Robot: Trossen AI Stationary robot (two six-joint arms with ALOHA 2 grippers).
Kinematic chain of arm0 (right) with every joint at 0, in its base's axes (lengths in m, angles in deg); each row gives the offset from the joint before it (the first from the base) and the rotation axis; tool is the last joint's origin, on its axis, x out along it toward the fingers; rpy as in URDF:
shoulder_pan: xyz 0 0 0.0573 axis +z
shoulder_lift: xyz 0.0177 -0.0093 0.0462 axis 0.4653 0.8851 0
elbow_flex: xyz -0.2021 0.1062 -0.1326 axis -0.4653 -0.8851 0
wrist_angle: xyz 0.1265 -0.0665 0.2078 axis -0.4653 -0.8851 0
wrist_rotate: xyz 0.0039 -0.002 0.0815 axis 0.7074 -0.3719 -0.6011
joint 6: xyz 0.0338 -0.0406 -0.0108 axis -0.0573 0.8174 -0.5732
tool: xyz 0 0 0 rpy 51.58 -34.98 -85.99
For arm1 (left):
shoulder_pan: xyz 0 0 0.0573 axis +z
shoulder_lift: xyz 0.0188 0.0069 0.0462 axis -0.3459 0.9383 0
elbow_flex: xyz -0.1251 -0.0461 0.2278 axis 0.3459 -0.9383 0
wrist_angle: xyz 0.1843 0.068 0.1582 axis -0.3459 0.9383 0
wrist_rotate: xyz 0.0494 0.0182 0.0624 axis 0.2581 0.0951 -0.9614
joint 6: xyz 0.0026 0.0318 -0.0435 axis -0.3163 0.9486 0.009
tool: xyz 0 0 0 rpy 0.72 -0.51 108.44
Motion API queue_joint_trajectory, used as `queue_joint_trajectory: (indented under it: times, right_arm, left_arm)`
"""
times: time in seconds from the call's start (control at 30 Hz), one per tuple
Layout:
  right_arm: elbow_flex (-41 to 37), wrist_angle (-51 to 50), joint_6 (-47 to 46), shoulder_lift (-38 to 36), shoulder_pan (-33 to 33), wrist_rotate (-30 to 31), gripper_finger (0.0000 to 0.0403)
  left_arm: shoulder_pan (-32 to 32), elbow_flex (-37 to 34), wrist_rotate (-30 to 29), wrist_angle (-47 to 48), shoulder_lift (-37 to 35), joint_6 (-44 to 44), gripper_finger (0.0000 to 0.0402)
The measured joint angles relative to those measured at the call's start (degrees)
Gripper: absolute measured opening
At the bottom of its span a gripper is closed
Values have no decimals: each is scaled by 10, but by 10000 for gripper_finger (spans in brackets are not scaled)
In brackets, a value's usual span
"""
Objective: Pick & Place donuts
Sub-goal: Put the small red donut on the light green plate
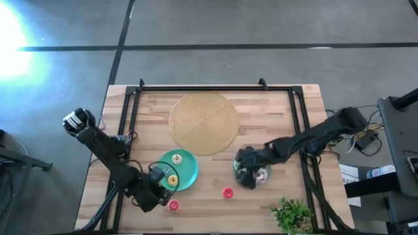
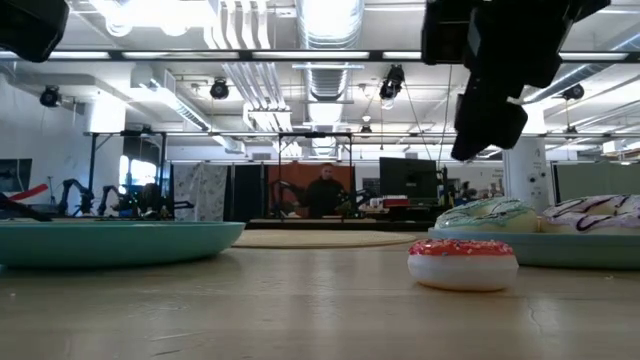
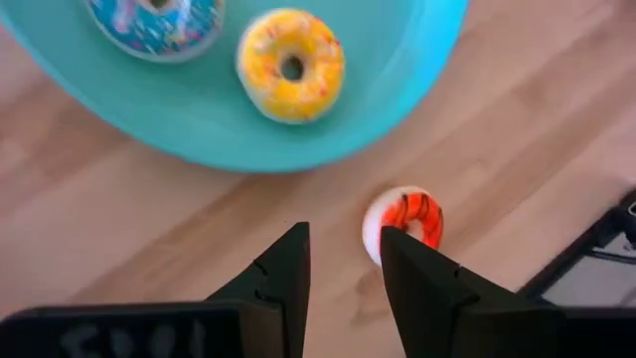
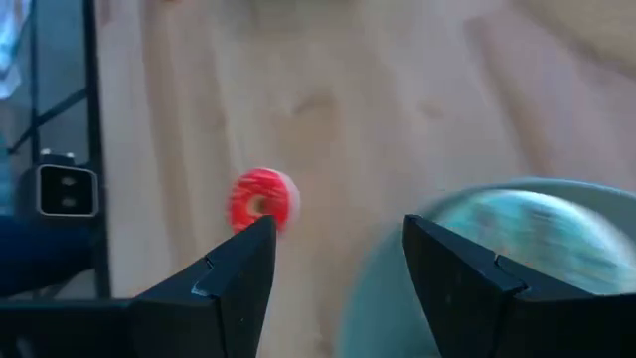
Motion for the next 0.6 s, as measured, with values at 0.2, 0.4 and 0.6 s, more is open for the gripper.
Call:
queue_joint_trajectory:
  times: [0.2,0.4,0.6]
  right_arm:
    - [75,5,-20,112,36,24,214]
    - [148,-50,12,199,66,40,214]
    - [215,-100,14,266,68,26,214]
  left_arm:
    - [-4,-11,-36,5,-12,53,98]
    - [-4,-27,-57,2,-13,120,98]
    - [-4,-46,-58,-3,-13,136,98]
